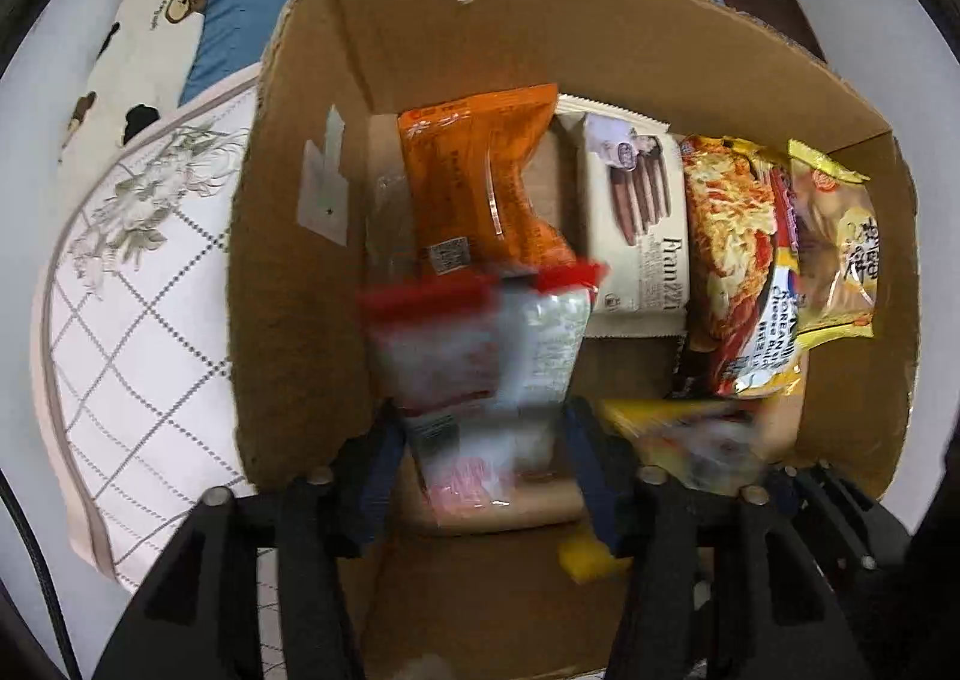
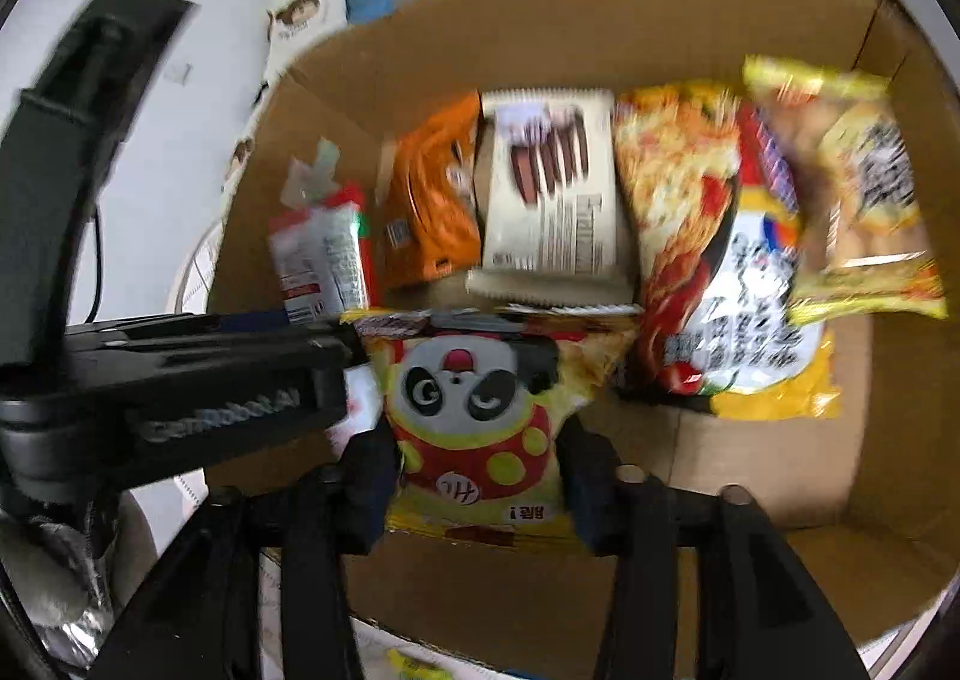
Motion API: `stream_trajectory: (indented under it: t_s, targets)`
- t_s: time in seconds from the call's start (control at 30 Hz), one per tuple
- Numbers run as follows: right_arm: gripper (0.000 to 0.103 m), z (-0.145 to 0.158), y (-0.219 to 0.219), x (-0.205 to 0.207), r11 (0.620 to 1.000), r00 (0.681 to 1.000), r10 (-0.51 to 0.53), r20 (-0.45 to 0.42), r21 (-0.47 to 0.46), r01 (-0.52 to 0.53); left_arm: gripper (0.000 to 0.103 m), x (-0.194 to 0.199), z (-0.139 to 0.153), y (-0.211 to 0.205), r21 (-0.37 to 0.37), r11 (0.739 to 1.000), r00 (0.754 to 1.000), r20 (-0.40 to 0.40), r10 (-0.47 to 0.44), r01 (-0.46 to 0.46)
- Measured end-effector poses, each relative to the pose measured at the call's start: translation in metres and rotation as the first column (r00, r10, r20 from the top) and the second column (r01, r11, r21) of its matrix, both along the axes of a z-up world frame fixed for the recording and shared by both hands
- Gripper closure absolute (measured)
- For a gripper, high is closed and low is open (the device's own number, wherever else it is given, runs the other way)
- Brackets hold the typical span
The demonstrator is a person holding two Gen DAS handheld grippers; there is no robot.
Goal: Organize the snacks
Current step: 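Carry both packs into the box and open both tools, then lift both tools out of the box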
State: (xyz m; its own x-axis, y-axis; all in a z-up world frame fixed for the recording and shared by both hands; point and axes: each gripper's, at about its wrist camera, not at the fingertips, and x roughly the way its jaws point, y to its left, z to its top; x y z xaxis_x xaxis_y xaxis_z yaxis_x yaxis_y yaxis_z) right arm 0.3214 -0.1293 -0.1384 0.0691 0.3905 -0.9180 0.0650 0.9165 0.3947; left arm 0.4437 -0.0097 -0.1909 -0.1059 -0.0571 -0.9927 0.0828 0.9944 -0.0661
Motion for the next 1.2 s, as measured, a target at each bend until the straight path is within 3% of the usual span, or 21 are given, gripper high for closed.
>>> stream_trajectory:
  t_s: [0.03,0.07,0.1,0.4,0.7,0.9,1.2]
  targets:
    - [0.017,-0.008,0.002,0.003,1.000,1.000,0.005,-0.011,-0.009,-0.005,0.042,0.001,-0.001,-0.001,-0.005,1.000,1.000,0.000,-0.004,0.004]
    - [0.013,-0.012,0.003,0.004,1.000,1.000,0.010,-0.010,-0.022,-0.010,0.028,0.001,-0.001,-0.002,-0.005,1.000,1.000,0.001,-0.009,0.009]
    - [0.012,-0.014,0.003,0.005,0.999,1.000,0.015,-0.013,-0.031,-0.015,0.023,0.001,0.000,-0.003,-0.004,1.000,1.000,0.012,-0.015,0.015]
    - [0.012,-0.010,-0.016,0.007,0.995,1.000,-0.010,-0.002,-0.096,0.010,0.023,-0.008,0.016,-0.002,0.007,1.000,0.996,0.089,0.007,-0.008]
    - [0.012,0.025,-0.053,-0.013,0.976,0.994,-0.043,0.101,-0.210,0.064,0.023,-0.046,0.049,0.000,0.012,1.000,0.969,0.247,0.022,-0.025]
    - [0.012,0.072,-0.063,-0.035,0.961,0.981,-0.020,0.194,-0.268,0.073,0.023,-0.082,0.084,-0.002,-0.007,0.999,0.924,0.381,0.037,-0.038]
    - [0.012,0.137,-0.066,-0.079,0.941,0.933,0.008,0.359,-0.318,0.114,0.023,-0.139,0.141,-0.010,-0.001,1.000,0.829,0.559,0.022,-0.026]
